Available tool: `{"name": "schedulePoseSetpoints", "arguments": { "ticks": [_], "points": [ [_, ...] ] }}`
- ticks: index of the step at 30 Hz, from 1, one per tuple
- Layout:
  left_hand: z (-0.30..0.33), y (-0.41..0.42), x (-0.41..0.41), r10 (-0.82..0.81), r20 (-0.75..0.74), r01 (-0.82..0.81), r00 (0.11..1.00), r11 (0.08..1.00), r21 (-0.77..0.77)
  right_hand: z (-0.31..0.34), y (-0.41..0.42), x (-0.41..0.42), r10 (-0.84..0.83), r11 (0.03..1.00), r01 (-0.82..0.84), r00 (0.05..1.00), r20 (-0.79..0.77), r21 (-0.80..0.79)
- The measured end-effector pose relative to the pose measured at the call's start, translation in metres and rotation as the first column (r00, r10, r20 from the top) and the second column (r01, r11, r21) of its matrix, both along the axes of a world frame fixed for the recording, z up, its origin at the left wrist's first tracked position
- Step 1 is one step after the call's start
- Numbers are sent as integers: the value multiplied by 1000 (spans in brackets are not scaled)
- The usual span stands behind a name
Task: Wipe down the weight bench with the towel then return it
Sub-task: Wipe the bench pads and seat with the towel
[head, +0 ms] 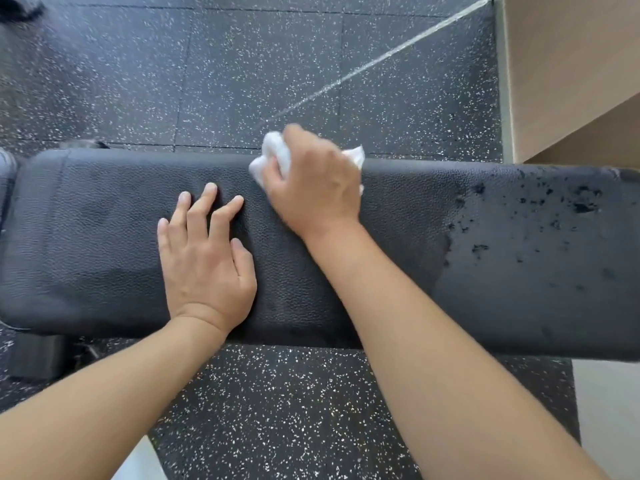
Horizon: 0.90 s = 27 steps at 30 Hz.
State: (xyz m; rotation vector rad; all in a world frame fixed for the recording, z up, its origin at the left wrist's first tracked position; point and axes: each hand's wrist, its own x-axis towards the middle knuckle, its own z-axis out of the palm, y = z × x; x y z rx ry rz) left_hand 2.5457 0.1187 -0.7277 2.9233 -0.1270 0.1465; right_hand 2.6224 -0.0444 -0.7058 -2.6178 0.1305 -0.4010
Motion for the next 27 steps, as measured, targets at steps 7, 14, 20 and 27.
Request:
{"name": "schedulePoseSetpoints", "arguments": {
  "ticks": [7,14,20,27],
  "points": [
    [-2,1,0,-5,-4,5,1000,1000,-26,-3,-18,-113,177,984,-179,973,148,5],
    [4,2,0,-16,-23,15,1000,999,-43,-5,-76,-134,-185,975,177,981,-52,-137],
    [17,20,3,-102,-153,61,983,965,-254,1,43,-114,-184,977,174,980,-73,-126],
    [51,128,6,-70,-245,-88,967,810,-579,4,188,-76,59,995,-61,998,-22,-83]
  ]
}}
